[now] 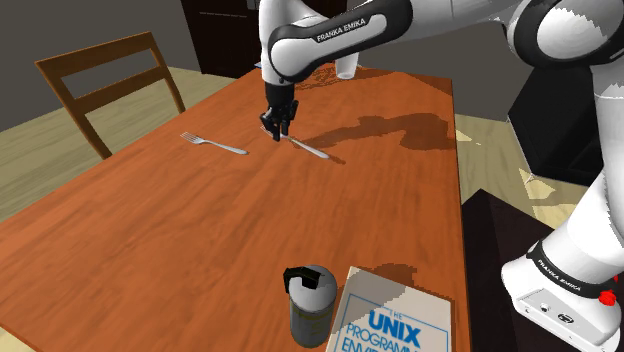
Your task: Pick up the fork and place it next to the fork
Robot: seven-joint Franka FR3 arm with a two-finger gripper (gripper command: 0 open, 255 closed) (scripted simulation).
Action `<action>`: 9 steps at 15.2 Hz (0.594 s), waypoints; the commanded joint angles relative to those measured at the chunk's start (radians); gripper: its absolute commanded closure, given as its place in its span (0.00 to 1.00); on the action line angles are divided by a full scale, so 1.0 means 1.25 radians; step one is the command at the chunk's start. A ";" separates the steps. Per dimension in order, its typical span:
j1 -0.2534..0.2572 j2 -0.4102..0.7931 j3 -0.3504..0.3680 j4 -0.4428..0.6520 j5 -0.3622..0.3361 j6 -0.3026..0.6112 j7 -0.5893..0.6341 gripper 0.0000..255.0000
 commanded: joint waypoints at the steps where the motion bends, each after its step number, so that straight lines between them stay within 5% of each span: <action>1: 0.000 0.006 -0.001 -0.014 -0.001 0.020 0.001 1.00; 9: 0.000 0.021 -0.003 -0.033 -0.004 0.053 0.003 1.00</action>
